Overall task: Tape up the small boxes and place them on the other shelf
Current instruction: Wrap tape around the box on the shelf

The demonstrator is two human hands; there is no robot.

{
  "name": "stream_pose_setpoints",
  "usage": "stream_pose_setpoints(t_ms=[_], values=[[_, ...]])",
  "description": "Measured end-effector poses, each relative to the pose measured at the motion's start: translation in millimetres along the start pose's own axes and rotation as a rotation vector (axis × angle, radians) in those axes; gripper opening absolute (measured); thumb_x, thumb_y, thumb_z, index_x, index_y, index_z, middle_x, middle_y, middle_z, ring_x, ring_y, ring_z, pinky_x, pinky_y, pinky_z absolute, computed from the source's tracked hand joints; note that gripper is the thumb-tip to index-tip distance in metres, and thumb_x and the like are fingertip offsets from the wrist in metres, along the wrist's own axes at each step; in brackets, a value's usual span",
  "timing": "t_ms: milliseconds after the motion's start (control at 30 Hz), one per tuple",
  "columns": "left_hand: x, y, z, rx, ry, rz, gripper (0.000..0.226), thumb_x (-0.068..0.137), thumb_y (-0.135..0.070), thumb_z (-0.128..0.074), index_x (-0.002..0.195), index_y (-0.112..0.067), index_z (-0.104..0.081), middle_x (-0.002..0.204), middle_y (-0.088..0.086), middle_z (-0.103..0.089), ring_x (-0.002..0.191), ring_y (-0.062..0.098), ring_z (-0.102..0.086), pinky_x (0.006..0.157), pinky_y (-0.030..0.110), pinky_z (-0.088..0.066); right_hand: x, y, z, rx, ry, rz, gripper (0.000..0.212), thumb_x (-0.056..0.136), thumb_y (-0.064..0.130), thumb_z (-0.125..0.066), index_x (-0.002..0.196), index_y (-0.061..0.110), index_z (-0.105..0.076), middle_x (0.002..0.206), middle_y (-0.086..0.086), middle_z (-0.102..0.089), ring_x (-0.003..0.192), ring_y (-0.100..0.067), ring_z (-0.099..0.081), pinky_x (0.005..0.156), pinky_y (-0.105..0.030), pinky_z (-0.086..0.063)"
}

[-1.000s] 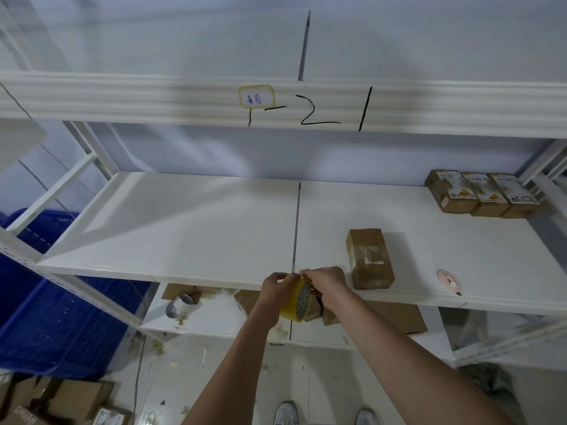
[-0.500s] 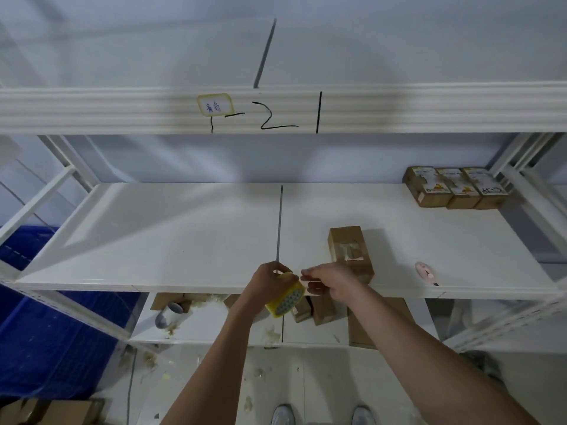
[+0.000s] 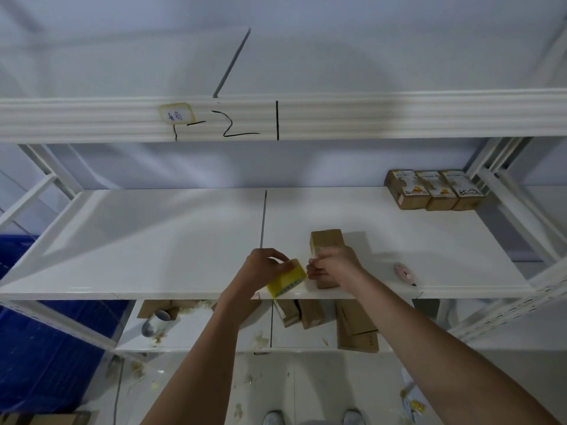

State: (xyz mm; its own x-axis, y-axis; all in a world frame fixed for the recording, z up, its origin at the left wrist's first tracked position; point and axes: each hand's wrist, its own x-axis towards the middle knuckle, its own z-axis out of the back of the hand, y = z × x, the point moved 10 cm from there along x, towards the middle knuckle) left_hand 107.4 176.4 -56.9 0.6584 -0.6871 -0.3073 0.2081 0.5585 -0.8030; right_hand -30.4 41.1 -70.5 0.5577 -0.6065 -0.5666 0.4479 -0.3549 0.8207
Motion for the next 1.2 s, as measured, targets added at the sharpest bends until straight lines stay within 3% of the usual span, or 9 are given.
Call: stream_pose_setpoints(t_ms=[67,167,267,367,467,567,733,1033,1200], values=[[1,-4,-4,0.024,0.024,-0.013,0.024,0.089,-0.043,-0.072,0.092,-0.019,-0.073,0.083,-0.006,-0.067,0.070,0.009,-0.060,0.055,0.016,-0.042,-1,3,7,-0.011,0.018,-0.024,0.015,0.090,-0.007,-0.067,0.104,-0.008,-0.064,0.093,-0.025,-0.071,0.083,-0.033,-0.073,0.080,-0.046,-0.062],[3,-16,-9,0.069,0.045,-0.040,0.035,0.095,-0.046,-0.063,0.089,-0.012,-0.069,0.080,-0.001,-0.062,0.068,0.013,-0.057,0.056,0.019,-0.042,-2,8,14,-0.047,0.043,-0.020,0.016,0.092,0.000,-0.068,0.107,-0.005,-0.066,0.099,-0.022,-0.073,0.081,-0.030,-0.073,0.070,-0.038,-0.063],[7,-26,-17,0.140,0.091,-0.069,0.037,0.098,-0.049,-0.054,0.083,-0.017,-0.062,0.079,0.000,-0.059,0.072,0.016,-0.056,0.066,0.025,-0.045,6,13,27,-0.093,-0.021,0.029,0.015,0.087,0.003,-0.075,0.100,0.000,-0.070,0.100,-0.018,-0.073,0.087,-0.030,-0.073,0.078,-0.043,-0.063],[9,-31,-17,0.139,0.088,-0.068,0.040,0.099,-0.051,-0.051,0.074,-0.020,-0.056,0.074,-0.001,-0.054,0.069,0.016,-0.053,0.068,0.027,-0.044,10,21,36,-0.080,-0.022,0.049,0.017,0.083,0.006,-0.079,0.096,0.002,-0.070,0.104,-0.016,-0.071,0.091,-0.029,-0.072,0.073,-0.038,-0.063],[9,-40,-16,0.075,0.069,-0.085,0.044,0.099,-0.048,-0.054,0.071,-0.014,-0.053,0.071,0.002,-0.050,0.070,0.019,-0.050,0.067,0.028,-0.041,6,25,36,0.016,0.077,0.032,0.017,0.088,-0.001,-0.071,0.104,-0.005,-0.066,0.097,-0.022,-0.072,0.084,-0.029,-0.074,0.075,-0.038,-0.062],[8,-48,-16,-0.025,0.067,-0.116,0.043,0.096,-0.046,-0.060,0.071,-0.011,-0.055,0.074,0.006,-0.051,0.072,0.020,-0.051,0.068,0.029,-0.041,8,31,40,-0.008,0.075,0.044,0.017,0.089,-0.004,-0.069,0.106,-0.009,-0.066,0.096,-0.025,-0.073,0.083,-0.032,-0.075,0.080,-0.044,-0.062],[13,-51,-9,-0.120,0.071,-0.154,0.026,0.088,-0.038,-0.074,0.082,-0.013,-0.073,0.083,0.007,-0.069,0.080,0.019,-0.066,0.071,0.030,-0.053,9,33,48,-0.022,0.070,0.027,0.018,0.089,-0.003,-0.070,0.105,-0.009,-0.068,0.096,-0.025,-0.073,0.087,-0.035,-0.074,0.085,-0.049,-0.061],[30,-65,-7,-0.081,0.037,-0.204,0.021,0.084,-0.034,-0.078,0.088,-0.013,-0.077,0.085,0.004,-0.073,0.084,0.022,-0.070,0.070,0.029,-0.057,14,33,59,-0.061,0.051,-0.014,0.017,0.089,0.005,-0.074,0.102,-0.003,-0.067,0.086,-0.020,-0.075,0.076,-0.033,-0.076,0.077,-0.048,-0.062],[40,-67,-16,-0.079,0.036,-0.181,0.023,0.083,-0.035,-0.079,0.090,-0.013,-0.080,0.085,0.003,-0.074,0.085,0.022,-0.070,0.071,0.030,-0.057,16,36,68,-0.136,0.037,-0.008,0.014,0.093,0.003,-0.069,0.102,-0.007,-0.065,0.089,-0.021,-0.074,0.075,-0.031,-0.074,0.069,-0.038,-0.063]])
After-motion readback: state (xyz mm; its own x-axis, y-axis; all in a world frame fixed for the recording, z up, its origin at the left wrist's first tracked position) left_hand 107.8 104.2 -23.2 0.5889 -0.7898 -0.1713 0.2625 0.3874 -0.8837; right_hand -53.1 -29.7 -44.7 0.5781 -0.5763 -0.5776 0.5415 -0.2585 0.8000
